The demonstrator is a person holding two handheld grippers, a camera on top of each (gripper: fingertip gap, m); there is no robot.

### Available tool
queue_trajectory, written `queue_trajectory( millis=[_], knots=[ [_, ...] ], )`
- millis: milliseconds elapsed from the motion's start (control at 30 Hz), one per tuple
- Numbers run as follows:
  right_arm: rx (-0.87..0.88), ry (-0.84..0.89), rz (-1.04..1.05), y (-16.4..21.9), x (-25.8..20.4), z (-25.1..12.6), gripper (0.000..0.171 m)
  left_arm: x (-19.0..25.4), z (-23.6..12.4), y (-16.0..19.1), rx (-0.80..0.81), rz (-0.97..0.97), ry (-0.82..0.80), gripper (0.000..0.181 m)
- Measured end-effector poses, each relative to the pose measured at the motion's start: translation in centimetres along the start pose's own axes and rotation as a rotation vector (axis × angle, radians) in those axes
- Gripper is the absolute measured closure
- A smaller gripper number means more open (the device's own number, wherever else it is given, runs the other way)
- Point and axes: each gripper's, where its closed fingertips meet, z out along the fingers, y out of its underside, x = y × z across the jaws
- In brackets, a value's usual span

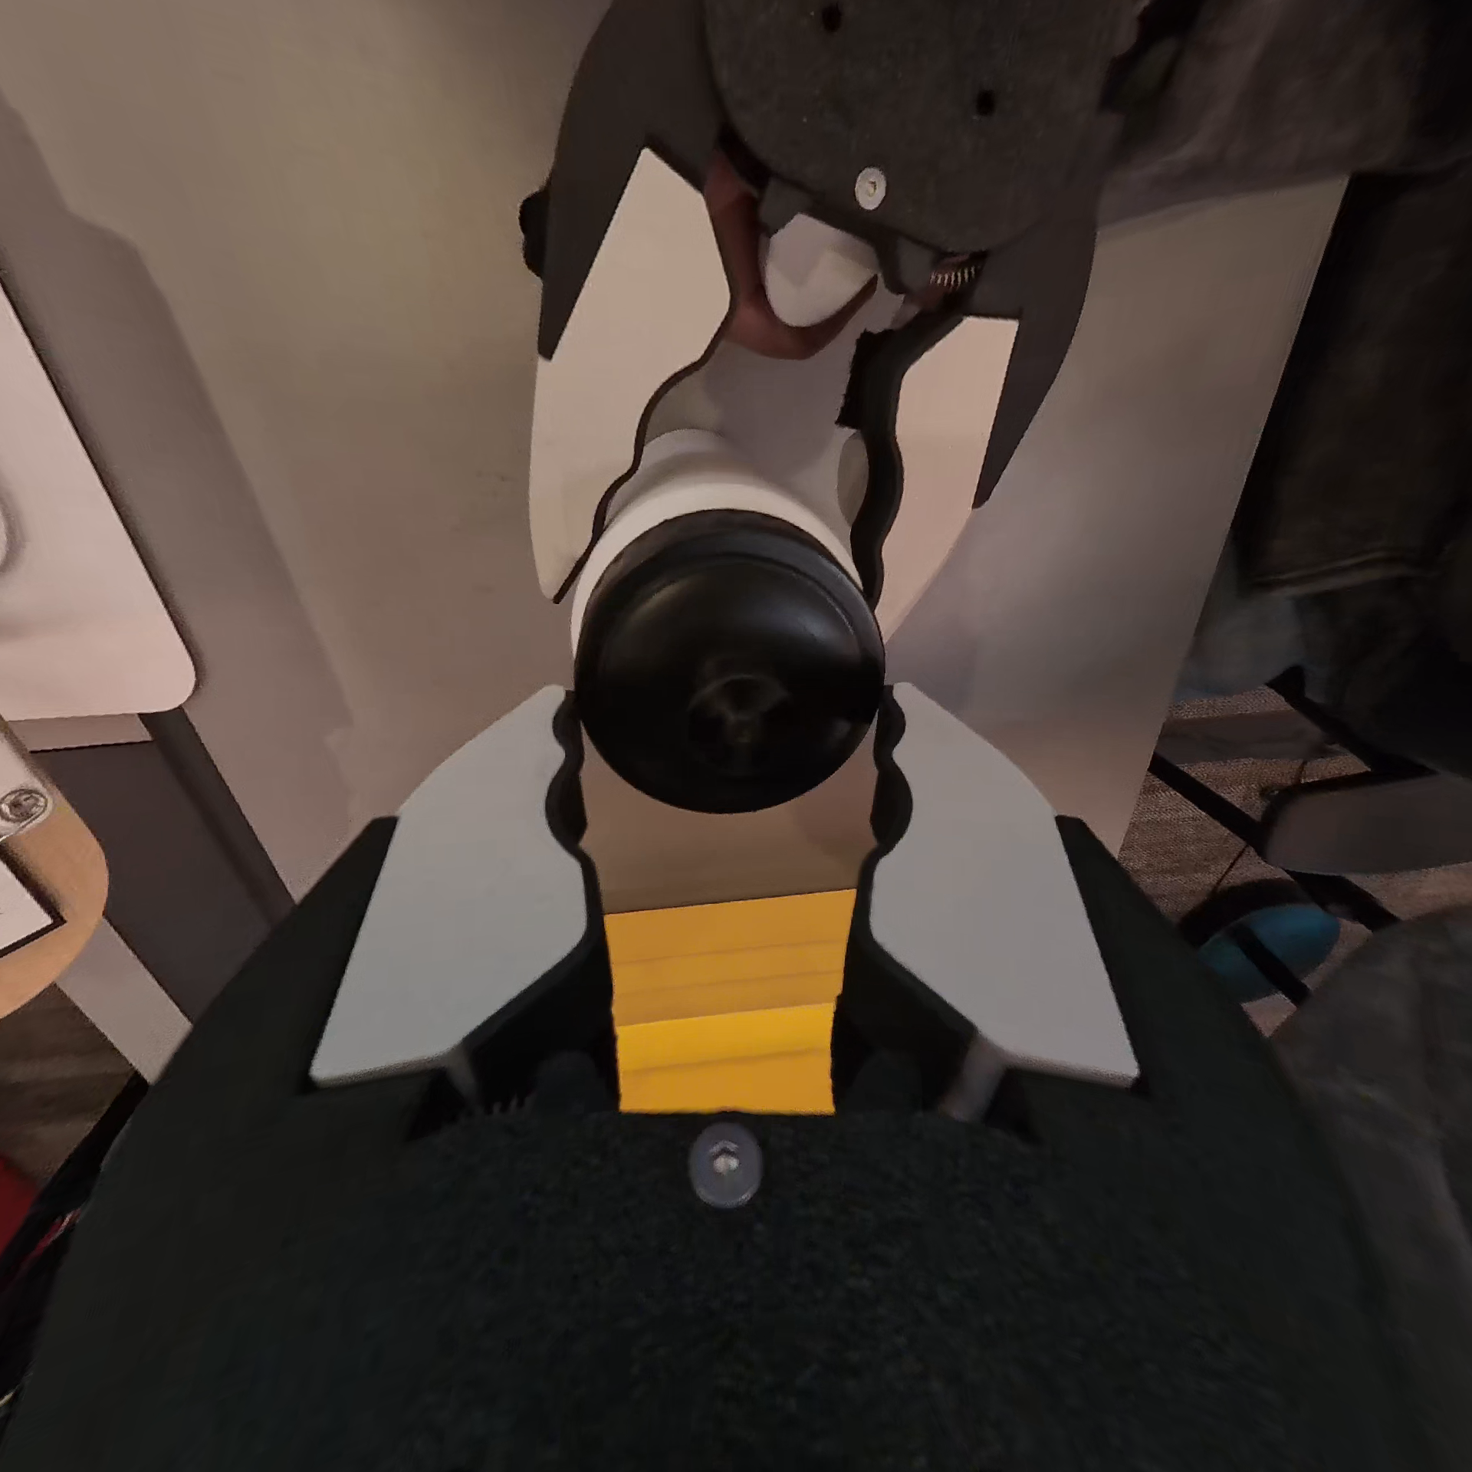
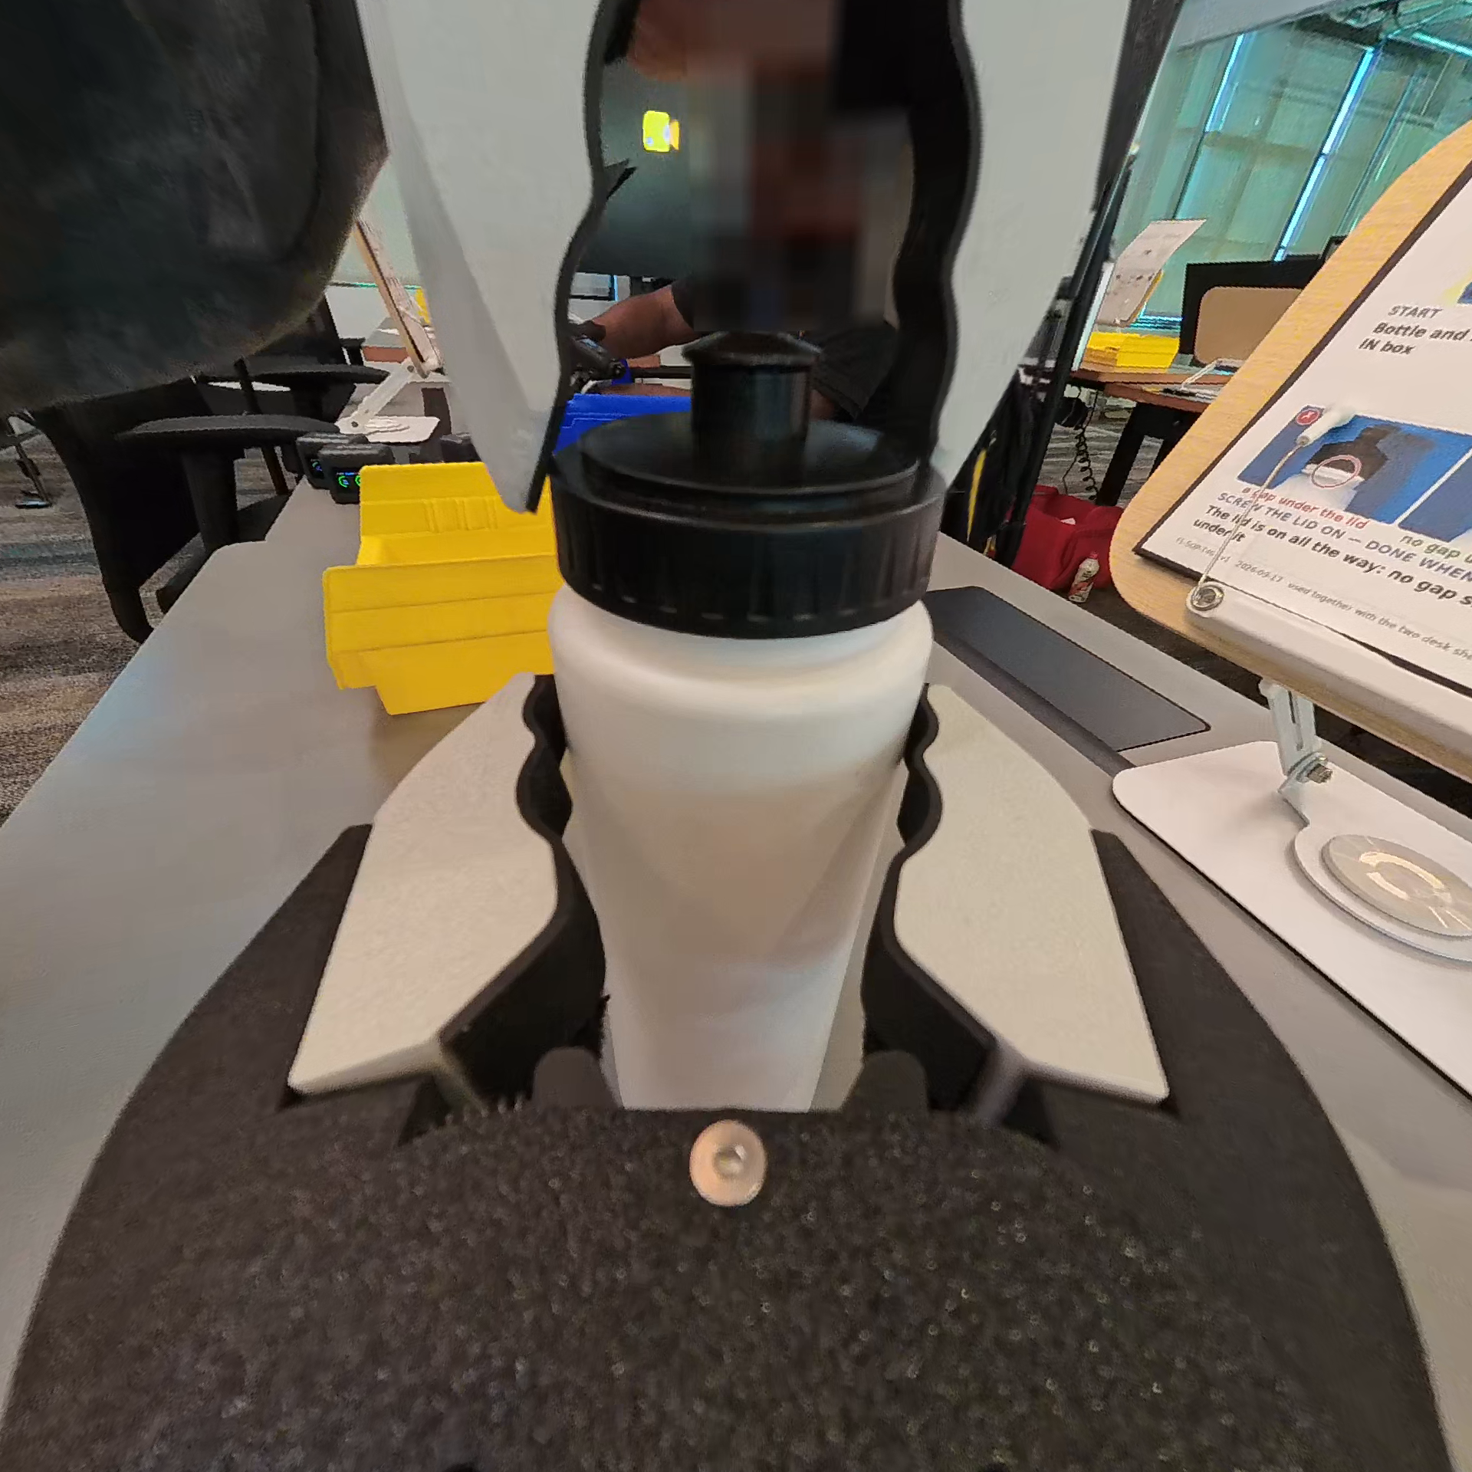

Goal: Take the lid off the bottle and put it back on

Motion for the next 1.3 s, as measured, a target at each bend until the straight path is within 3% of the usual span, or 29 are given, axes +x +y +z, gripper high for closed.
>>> queue_trajectory(
  millis=[167, 333, 433, 567, 633, 733, 833, 933, 1167, 1300],
  knots=[
    [-0.003, 0.008, 0.001, 0.0, 0.0, 0.0, 0.089, 0.0, 0.0, -0.1, 0.004, -0.250, -0.018, 0.111],
    [-0.007, 0.018, 0.004, 0.0, 0.1, 0.1, 0.088, -0.1, 0.1, -0.6, 0.131, -0.821, -0.029, 0.112],
    [-0.006, 0.016, 0.004, 0.0, 0.1, 0.0, 0.089, -0.1, 0.1, -0.8, 0.162, -0.873, -0.063, 0.112],
    [-0.006, 0.009, 0.003, 0.0, -0.1, 0.1, 0.089, 0.2, 0.1, 0.0, 0.103, -0.737, -0.071, 0.110],
    [-0.005, 0.004, 0.003, 0.0, -0.1, 0.0, 0.089, -0.1, -0.1, 0.7, 0.051, -0.542, -0.098, 0.087],
    [-0.005, 0.000, 0.003, 0.0, -0.1, 0.0, 0.089, -0.6, -0.7, 1.1, 0.040, -0.197, -0.174, 0.082],
    [-0.001, -0.003, 0.004, 0.0, -0.1, 0.0, 0.089, 0.6, -0.6, 0.3, 0.076, -0.008, -0.093, 0.083],
    [0.000, -0.004, 0.005, 0.0, -0.1, 0.1, 0.089, -0.1, -0.8, -0.9, 0.124, 0.070, -0.087, 0.092],
    [0.001, -0.005, 0.006, 0.0, -0.1, 0.1, 0.089, -0.3, 0.3, -0.7, 0.029, 0.136, -0.039, 0.109],
    [-0.001, -0.003, 0.006, 0.0, -0.1, 0.1, 0.089, -0.2, 0.3, -0.7, -0.019, 0.047, -0.068, 0.109]
  ],
)
